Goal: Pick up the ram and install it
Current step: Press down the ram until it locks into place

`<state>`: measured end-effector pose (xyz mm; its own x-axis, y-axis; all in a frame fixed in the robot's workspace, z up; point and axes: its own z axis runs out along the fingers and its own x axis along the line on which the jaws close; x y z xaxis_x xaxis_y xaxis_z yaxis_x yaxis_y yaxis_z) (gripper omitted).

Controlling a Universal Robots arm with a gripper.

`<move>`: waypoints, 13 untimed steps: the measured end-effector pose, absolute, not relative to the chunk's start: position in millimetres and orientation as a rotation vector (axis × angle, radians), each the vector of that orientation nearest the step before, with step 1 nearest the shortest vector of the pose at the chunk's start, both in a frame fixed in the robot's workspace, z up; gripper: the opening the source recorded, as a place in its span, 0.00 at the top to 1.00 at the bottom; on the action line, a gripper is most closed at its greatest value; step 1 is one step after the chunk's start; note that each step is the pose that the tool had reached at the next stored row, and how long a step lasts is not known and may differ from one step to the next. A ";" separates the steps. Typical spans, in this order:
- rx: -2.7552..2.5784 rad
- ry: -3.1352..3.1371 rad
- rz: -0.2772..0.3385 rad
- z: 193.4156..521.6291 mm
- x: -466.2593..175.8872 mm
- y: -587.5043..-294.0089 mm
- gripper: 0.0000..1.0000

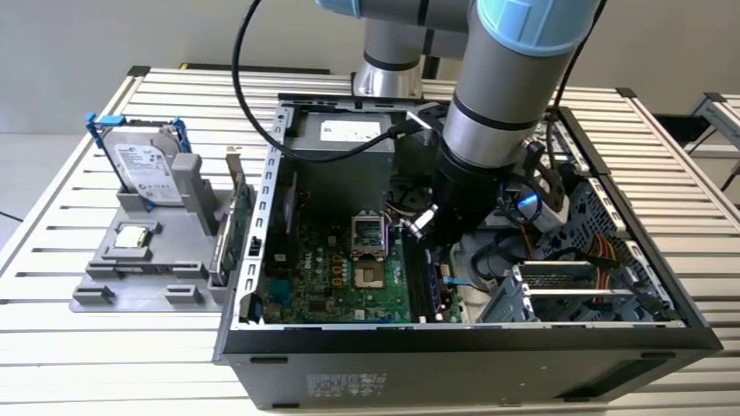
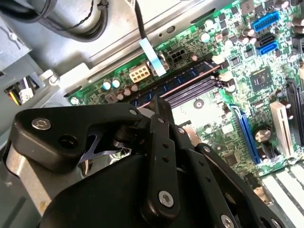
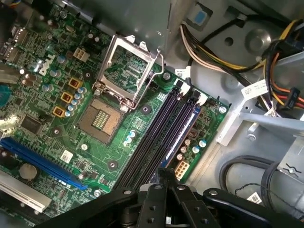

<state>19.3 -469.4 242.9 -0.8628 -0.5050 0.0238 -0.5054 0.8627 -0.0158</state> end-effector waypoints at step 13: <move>1.003 -2.967 -0.011 240.1 19.0 -468.2 1.00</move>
